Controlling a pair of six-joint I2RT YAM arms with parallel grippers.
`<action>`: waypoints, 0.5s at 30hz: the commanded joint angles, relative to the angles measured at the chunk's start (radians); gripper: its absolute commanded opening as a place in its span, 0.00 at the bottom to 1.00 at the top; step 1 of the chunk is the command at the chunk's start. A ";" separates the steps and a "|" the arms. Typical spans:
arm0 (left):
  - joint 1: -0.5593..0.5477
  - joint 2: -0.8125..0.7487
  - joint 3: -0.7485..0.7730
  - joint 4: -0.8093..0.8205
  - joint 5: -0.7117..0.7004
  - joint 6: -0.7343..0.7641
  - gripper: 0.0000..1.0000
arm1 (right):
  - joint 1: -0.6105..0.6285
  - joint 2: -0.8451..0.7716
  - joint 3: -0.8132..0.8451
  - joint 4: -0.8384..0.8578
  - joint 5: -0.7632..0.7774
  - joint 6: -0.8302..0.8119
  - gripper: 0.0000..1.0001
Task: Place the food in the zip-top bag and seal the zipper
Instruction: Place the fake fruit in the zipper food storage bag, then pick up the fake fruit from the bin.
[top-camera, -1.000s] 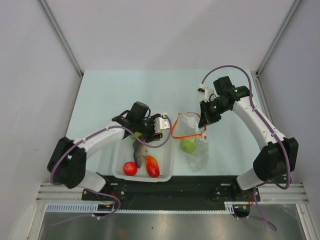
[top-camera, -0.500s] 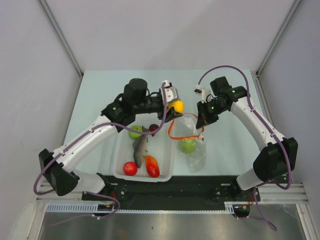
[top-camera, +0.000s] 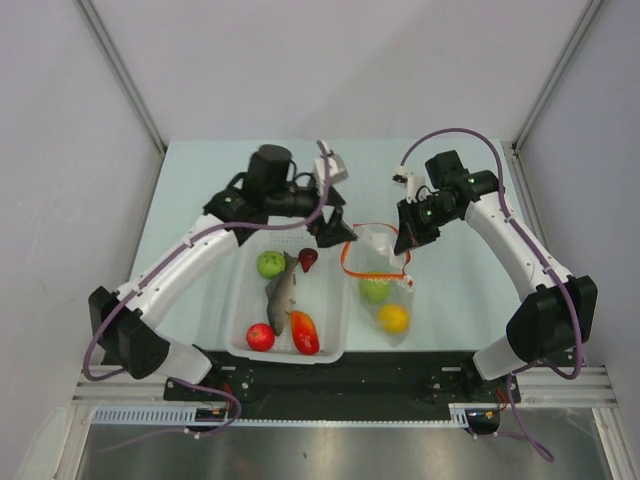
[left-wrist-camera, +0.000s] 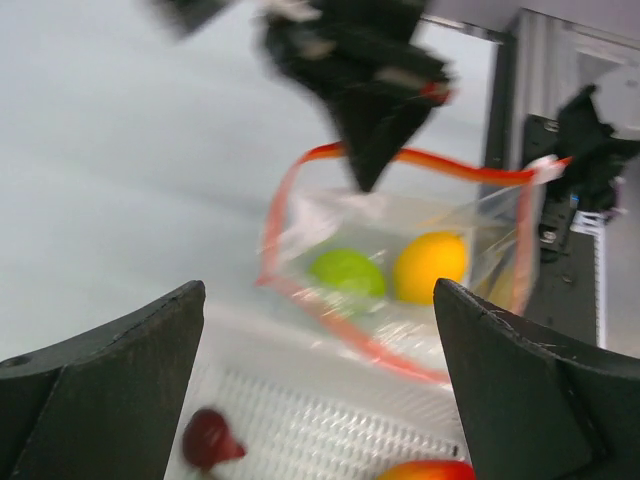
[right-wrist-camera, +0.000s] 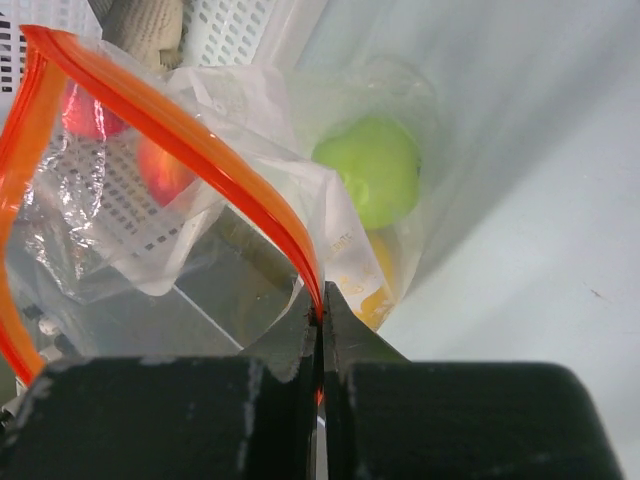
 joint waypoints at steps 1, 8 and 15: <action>0.192 -0.088 -0.002 -0.092 0.079 0.021 1.00 | -0.004 -0.036 0.038 -0.004 -0.029 -0.030 0.00; 0.262 -0.124 -0.182 -0.252 -0.217 0.279 1.00 | -0.004 -0.047 0.033 -0.001 -0.032 -0.037 0.00; 0.267 -0.060 -0.301 -0.264 -0.389 0.437 0.97 | -0.004 -0.047 0.025 0.007 -0.032 -0.033 0.00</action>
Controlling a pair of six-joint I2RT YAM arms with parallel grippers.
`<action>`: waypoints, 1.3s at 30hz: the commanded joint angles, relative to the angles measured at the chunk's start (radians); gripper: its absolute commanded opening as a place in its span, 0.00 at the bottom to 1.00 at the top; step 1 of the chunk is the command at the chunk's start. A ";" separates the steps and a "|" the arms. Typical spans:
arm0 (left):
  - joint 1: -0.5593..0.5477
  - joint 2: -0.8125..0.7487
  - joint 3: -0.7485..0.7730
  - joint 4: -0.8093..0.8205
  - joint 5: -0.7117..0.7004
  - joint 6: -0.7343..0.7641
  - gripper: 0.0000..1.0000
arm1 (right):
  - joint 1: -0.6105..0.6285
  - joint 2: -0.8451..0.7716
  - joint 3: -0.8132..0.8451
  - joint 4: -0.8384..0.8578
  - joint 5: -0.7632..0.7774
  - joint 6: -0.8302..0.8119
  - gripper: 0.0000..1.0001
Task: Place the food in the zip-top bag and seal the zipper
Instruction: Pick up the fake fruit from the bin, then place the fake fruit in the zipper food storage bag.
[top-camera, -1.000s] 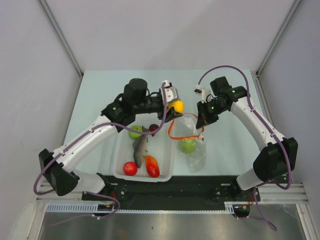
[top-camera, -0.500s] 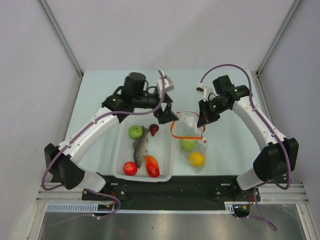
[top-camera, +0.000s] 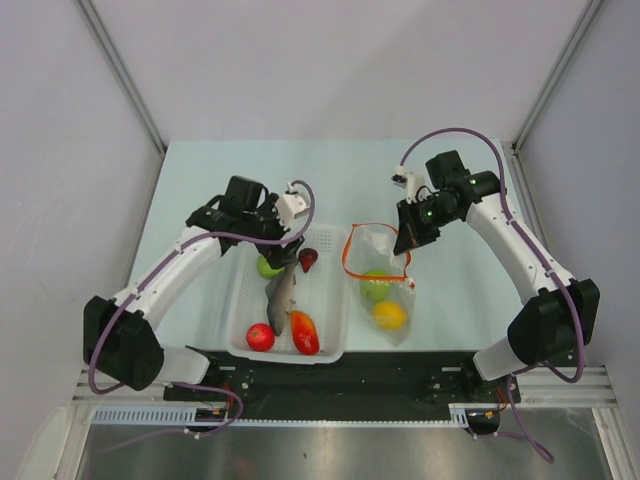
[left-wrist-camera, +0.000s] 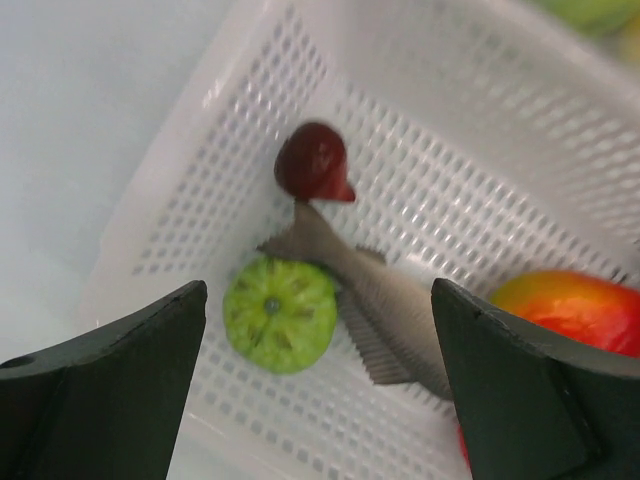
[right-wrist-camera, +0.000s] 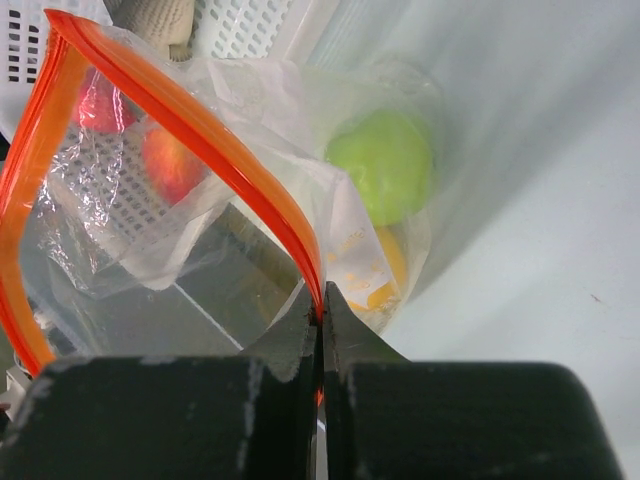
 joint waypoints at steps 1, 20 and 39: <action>0.004 0.053 -0.033 -0.033 -0.161 0.203 0.95 | -0.003 -0.033 0.022 0.012 -0.020 -0.012 0.00; -0.005 0.305 -0.049 -0.051 -0.258 0.466 0.83 | -0.003 -0.065 -0.017 0.039 0.037 0.010 0.00; -0.191 0.113 0.556 -0.095 0.106 0.061 0.54 | -0.020 -0.013 0.019 -0.001 -0.081 -0.056 0.00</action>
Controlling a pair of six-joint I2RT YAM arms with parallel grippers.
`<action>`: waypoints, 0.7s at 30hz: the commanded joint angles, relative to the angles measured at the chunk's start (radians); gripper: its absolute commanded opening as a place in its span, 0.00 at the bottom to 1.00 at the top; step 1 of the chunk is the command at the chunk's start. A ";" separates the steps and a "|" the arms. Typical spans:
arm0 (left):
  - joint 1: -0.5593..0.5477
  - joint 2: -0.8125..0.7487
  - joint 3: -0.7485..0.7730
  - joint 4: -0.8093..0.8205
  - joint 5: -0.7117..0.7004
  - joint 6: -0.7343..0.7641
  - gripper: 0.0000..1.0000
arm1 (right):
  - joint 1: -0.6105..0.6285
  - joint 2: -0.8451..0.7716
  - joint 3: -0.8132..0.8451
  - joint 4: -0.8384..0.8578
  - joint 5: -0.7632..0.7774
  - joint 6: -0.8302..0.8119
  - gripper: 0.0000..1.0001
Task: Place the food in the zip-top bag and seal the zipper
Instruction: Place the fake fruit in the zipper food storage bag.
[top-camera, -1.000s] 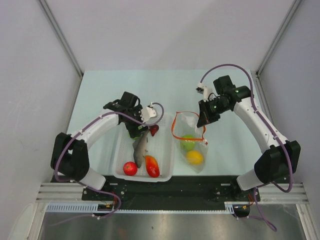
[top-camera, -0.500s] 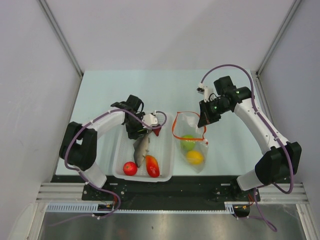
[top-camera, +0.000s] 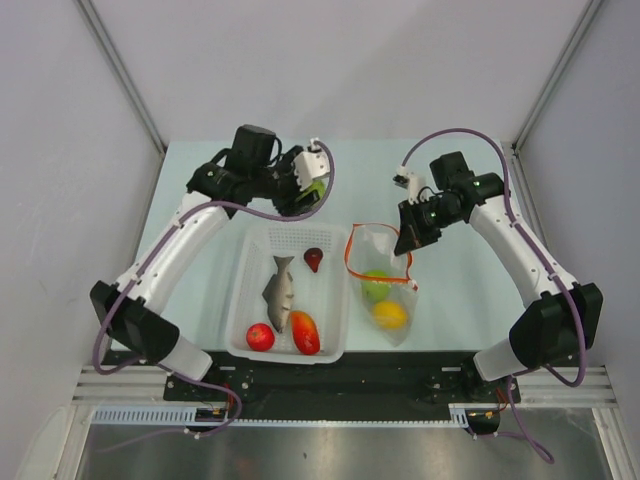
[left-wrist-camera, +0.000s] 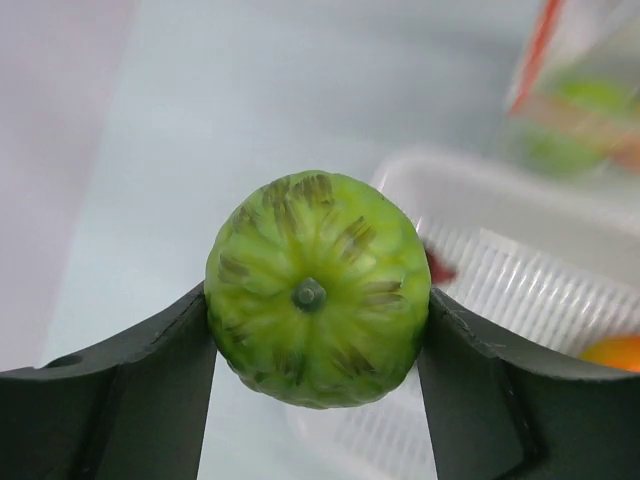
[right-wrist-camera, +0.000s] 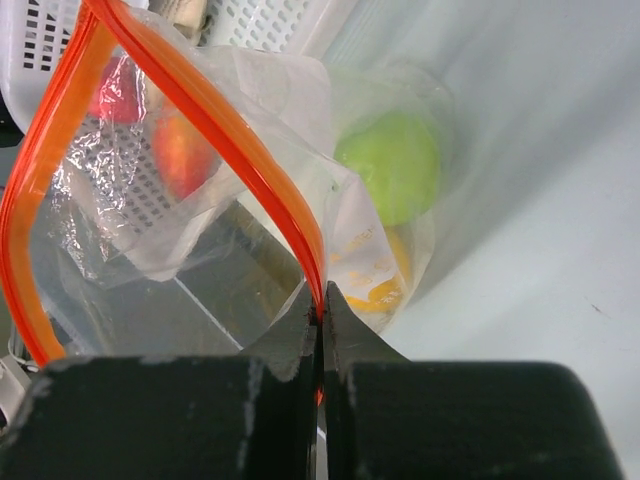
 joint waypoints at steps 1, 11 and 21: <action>-0.167 -0.075 0.106 0.098 0.159 -0.207 0.58 | -0.003 0.012 0.042 -0.007 -0.044 -0.015 0.00; -0.411 0.045 0.099 0.131 0.198 -0.218 0.78 | -0.015 0.012 0.058 -0.028 -0.044 -0.023 0.00; -0.107 -0.141 -0.089 0.235 0.258 -0.396 1.00 | -0.032 -0.003 0.053 -0.028 -0.049 -0.026 0.00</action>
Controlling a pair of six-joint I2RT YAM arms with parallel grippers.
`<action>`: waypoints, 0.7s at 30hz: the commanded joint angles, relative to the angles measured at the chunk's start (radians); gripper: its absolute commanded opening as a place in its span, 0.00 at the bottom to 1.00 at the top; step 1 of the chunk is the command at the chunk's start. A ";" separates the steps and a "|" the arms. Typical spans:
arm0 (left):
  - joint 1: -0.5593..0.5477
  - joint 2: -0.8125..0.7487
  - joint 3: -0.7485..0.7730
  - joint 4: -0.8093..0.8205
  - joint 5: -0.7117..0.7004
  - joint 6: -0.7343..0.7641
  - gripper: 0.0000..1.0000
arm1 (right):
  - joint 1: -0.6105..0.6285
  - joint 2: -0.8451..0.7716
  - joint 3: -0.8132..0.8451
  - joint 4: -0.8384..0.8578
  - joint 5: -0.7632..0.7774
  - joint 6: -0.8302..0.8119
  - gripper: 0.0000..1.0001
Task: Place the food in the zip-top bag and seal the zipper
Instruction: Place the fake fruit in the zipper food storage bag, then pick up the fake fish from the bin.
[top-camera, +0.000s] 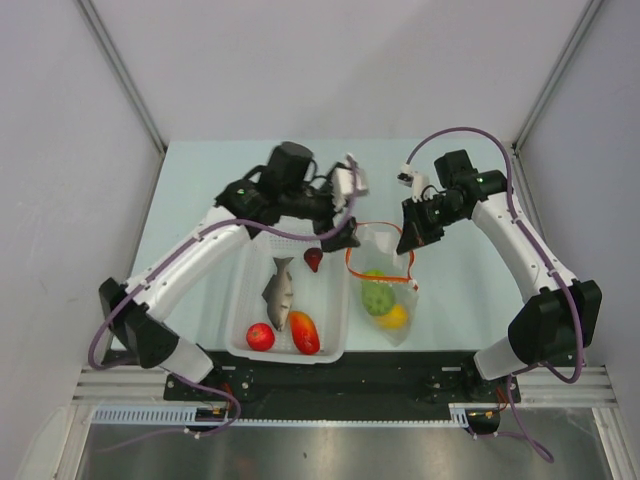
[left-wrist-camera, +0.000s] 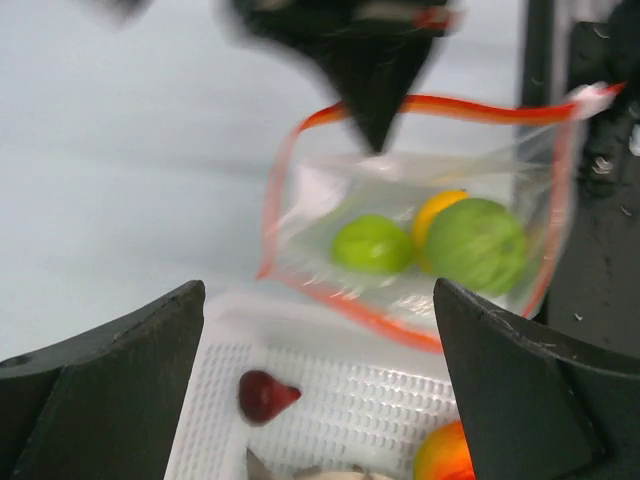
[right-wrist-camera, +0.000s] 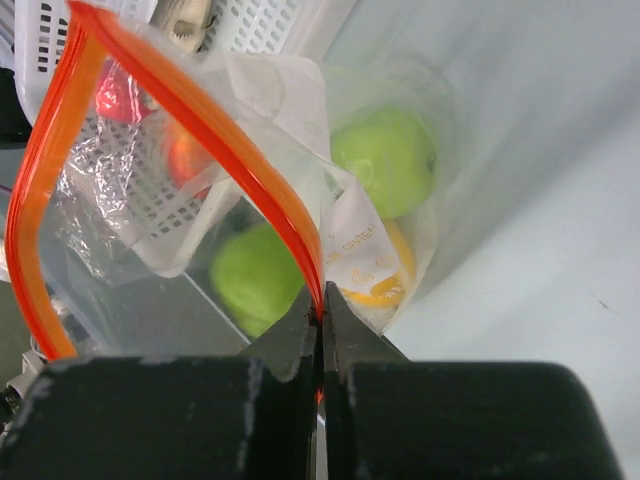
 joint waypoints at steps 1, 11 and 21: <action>0.213 -0.158 -0.136 0.096 0.034 -0.125 1.00 | -0.006 -0.024 0.038 -0.002 -0.016 -0.015 0.00; 0.302 -0.293 -0.630 0.217 -0.289 -0.533 0.94 | -0.006 -0.016 0.042 0.007 -0.026 -0.007 0.00; 0.235 -0.063 -0.629 0.124 -0.680 -0.734 0.85 | -0.009 -0.021 0.032 0.007 -0.017 -0.009 0.00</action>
